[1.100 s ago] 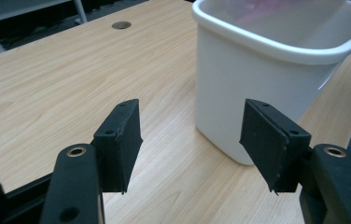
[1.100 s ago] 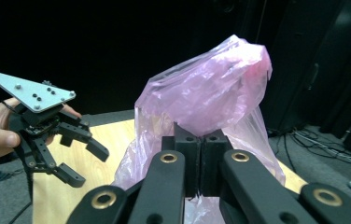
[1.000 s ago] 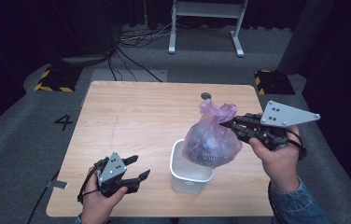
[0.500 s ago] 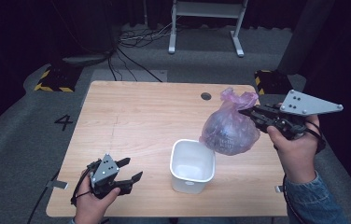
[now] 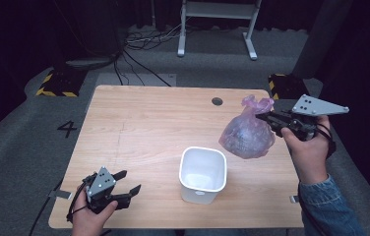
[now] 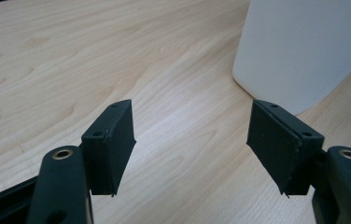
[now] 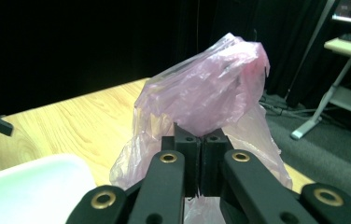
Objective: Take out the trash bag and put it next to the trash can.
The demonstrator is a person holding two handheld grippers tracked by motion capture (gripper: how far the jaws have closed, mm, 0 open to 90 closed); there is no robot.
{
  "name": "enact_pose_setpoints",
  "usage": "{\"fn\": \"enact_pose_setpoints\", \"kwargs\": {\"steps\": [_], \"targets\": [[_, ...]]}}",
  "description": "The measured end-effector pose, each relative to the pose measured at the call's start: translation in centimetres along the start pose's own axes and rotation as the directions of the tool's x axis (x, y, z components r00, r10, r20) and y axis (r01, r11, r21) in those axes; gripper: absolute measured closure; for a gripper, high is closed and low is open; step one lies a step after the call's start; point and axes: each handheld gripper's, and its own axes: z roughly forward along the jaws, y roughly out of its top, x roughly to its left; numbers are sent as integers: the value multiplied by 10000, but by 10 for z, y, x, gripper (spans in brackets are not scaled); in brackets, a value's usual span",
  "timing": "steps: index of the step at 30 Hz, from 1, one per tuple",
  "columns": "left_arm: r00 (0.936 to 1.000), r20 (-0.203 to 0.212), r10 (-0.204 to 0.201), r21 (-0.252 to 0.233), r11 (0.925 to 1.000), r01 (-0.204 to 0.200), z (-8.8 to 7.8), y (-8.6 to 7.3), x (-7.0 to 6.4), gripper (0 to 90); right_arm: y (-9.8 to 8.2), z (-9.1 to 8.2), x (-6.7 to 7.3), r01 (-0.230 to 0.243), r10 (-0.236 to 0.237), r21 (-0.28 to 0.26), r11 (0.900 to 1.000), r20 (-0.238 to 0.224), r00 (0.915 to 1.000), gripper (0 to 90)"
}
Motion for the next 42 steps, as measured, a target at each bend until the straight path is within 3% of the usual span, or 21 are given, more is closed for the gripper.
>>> {"fn": "enact_pose_setpoints", "kwargs": {"steps": [12, 25, 34, 39, 42], "targets": [[9999, -48, -120, 311, 9994, 122, 4, -9, 6, 302, -42, 21, -11, -722, 727, 610, 9955, -68, 9973, 889], [9999, -166, -17, 240, 9997, 21, 6, -8, 4, 302, -78, 48, -5, -1238, 1324, 1376, 9827, -550, 9897, 884], [10000, -84, 2, 340, 9994, 1, 9, -8, 2, 302, -93, 48, -7, -1521, 1621, 1557, 9760, -534, 9853, 860], [10000, -2, 9, 384, 9993, -9, 12, -8, 1, 302, -97, 41, -7, -1670, 1759, 1526, 9741, -467, 9833, 783], [10000, 19, 64, 393, 9992, -65, 13, -8, 1, 302, -97, 35, -5, -1551, 1604, 1460, 9770, -248, 9867, 632]]}}
